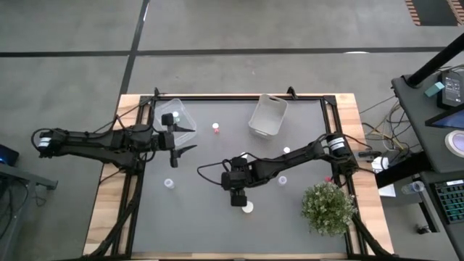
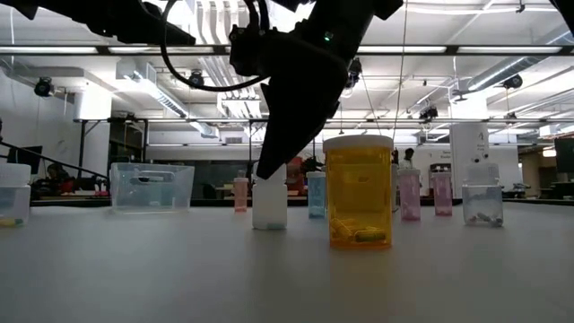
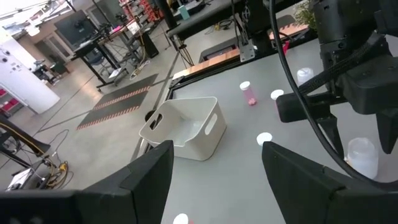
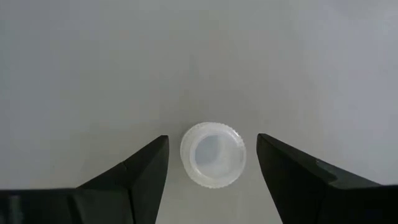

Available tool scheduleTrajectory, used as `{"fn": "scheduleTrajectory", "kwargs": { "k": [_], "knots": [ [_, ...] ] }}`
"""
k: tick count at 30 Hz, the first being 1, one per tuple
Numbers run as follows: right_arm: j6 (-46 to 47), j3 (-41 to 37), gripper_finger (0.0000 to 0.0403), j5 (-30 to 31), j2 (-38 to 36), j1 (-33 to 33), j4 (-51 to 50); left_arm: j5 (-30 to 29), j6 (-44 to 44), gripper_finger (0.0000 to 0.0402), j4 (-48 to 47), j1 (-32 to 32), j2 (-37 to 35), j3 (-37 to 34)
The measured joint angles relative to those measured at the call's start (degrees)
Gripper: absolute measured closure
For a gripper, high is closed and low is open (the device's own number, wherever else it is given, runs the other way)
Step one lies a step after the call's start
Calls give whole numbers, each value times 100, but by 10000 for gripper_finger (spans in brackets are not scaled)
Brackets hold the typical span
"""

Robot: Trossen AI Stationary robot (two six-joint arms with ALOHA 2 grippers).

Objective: Pick and place medicine bottles into bin by pill shape (circle, oval)
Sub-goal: Put the white middle pill bottle into the gray bin

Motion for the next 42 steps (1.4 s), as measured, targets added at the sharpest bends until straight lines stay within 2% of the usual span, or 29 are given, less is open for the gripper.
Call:
{"fn": "scheduleTrajectory", "kwargs": {
  "k": [9, 18, 22, 26, 32, 42],
  "knots": [
    [53, -4, 174, -1, 4, 0, 1, 0, 2, 171, -2, 0, 0, 0],
    [12, -7, 271, -3, 26, 2, 10, 0, 4, 171, -20, 0, 11, 0],
    [12, -7, 271, -3, 26, 2, 16, 1, 4, 171, -13, 0, 11, 0],
    [12, -13, 249, -5, -56, 0, -9, 0, 4, 171, 3, 0, 11, 0],
    [-132, 115, 254, -8, -589, -125, -85, 0, 4, 171, 6, -2, 11, 0],
    [-215, 181, 259, -3, -1840, -1308, -810, 1, 4, 171, 63, -2, 11, 0]
  ]
}}
